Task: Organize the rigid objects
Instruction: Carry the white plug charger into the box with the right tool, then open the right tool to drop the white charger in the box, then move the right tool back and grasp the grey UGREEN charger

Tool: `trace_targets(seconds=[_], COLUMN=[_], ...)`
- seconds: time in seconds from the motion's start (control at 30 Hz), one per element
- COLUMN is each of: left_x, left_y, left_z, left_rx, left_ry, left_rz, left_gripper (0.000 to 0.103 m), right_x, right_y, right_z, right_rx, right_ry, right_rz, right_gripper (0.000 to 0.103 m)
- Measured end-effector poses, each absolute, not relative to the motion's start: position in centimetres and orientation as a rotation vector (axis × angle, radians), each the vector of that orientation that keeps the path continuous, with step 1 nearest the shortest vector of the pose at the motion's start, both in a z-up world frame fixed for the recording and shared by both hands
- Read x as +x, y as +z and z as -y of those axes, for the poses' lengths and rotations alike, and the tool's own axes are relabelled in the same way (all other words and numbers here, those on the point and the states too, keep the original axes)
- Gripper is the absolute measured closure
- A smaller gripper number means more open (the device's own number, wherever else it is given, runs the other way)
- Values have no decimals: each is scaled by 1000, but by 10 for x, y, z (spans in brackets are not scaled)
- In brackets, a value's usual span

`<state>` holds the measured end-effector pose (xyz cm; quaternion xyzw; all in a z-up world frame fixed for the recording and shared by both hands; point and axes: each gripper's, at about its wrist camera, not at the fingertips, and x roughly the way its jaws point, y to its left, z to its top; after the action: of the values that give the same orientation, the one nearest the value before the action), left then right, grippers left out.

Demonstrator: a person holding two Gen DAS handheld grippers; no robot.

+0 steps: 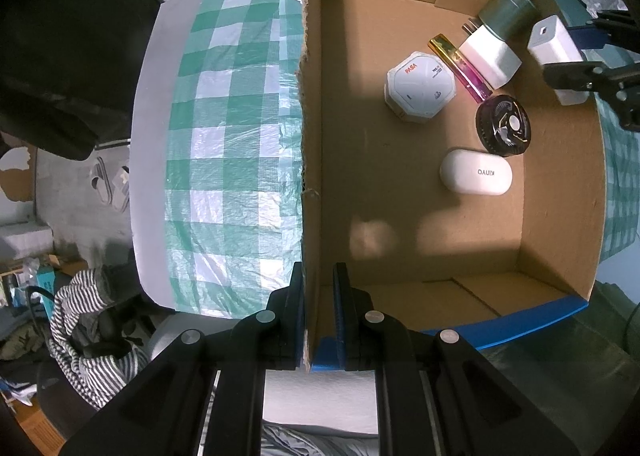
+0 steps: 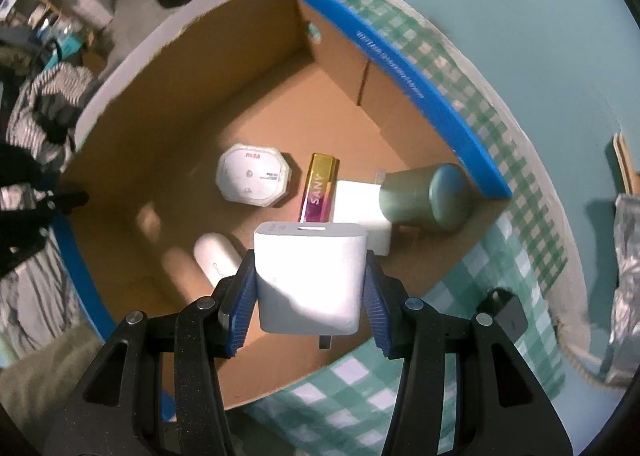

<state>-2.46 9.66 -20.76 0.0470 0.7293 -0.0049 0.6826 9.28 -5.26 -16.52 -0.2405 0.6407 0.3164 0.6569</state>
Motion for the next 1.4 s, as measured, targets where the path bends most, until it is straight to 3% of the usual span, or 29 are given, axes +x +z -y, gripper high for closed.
trace_targets(seconds=[0.6,0.97,1.4], left_x=[-26,-27,-25], left_y=[-210,-207,-201], left_z=[-98,-99,-98], left_rx=[106,102,93], left_ry=[-2,-11,-18], left_rz=[-1645,-1639,-1622], left_gripper=[92,92,92], right_x=[95,101,118], right_y=[-149,-119,-119], right_z=[60,104,172], right_rx=[-543,-492,-478], right_ry=[768,715,646], right_rz=[-1358,-1323,-1360], right_gripper=[50,43,43])
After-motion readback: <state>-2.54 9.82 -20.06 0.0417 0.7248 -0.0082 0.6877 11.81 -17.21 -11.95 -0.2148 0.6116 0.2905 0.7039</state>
